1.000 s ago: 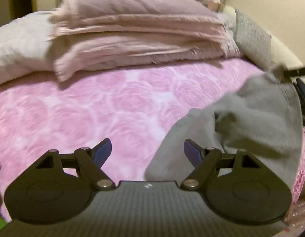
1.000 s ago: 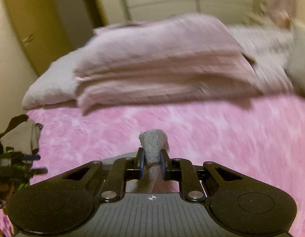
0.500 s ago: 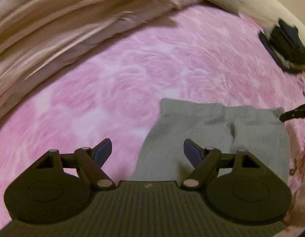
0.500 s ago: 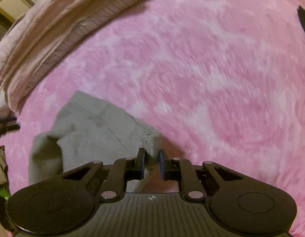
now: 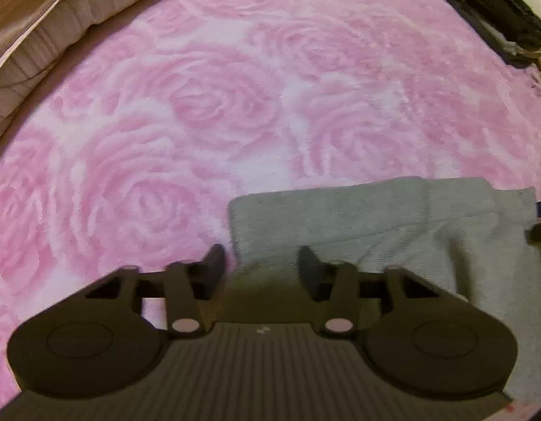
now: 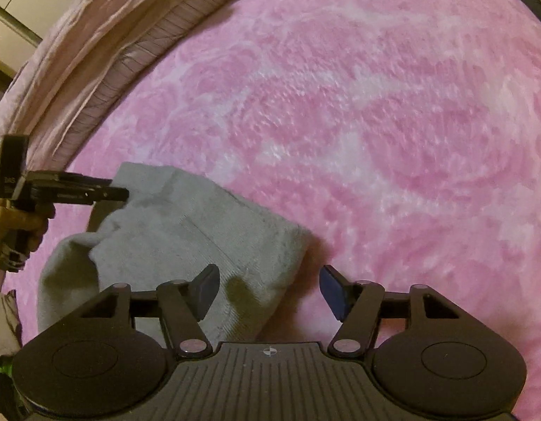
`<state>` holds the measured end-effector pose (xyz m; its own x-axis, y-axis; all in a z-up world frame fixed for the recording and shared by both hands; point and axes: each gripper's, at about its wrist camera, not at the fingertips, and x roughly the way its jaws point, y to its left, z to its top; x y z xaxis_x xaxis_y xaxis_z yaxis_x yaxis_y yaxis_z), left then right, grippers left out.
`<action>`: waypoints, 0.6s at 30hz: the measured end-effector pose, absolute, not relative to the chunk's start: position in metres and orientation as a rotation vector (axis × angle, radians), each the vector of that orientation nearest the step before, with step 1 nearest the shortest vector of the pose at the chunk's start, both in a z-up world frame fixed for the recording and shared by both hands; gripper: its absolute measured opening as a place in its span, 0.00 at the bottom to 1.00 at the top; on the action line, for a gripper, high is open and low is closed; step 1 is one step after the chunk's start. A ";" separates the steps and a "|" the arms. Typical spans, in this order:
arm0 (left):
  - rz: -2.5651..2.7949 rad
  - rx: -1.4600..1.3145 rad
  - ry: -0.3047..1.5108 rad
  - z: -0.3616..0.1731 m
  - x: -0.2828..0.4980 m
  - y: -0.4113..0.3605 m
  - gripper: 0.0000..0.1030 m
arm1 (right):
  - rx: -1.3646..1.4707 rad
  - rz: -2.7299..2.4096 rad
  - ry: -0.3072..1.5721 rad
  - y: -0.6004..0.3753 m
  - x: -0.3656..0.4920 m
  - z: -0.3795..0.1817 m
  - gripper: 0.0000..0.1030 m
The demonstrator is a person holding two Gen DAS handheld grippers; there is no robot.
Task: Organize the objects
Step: 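Grasp the grey garment waistband corners with both grippers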
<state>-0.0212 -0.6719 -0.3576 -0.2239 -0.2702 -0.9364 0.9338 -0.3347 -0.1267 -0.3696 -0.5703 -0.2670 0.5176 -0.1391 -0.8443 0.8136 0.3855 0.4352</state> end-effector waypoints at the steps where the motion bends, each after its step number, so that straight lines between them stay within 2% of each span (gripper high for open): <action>1: -1.696 1.100 0.927 -0.355 -0.022 -0.671 0.21 | 1.014 -0.702 0.804 -0.572 -0.369 -0.271 0.58; 2: -1.686 1.097 0.925 -0.353 -0.021 -0.670 0.16 | 1.036 -0.702 0.784 -0.573 -0.369 -0.273 0.55; 3: -1.676 1.083 0.924 -0.349 -0.020 -0.668 0.06 | 1.067 -0.696 0.767 -0.576 -0.368 -0.275 0.32; 4: -1.676 1.058 0.937 -0.344 -0.017 -0.666 0.06 | 1.097 -0.695 0.756 -0.580 -0.368 -0.275 0.18; 5: -1.672 1.035 0.935 -0.338 -0.015 -0.663 0.06 | 1.119 -0.698 0.739 -0.582 -0.368 -0.272 0.10; 10: -1.673 0.862 0.845 -0.271 -0.007 -0.628 0.04 | 0.985 -0.643 0.681 -0.584 -0.360 -0.203 0.07; 18: -1.610 0.473 0.567 -0.068 0.032 -0.523 0.04 | 0.579 -0.547 0.484 -0.531 -0.346 -0.004 0.07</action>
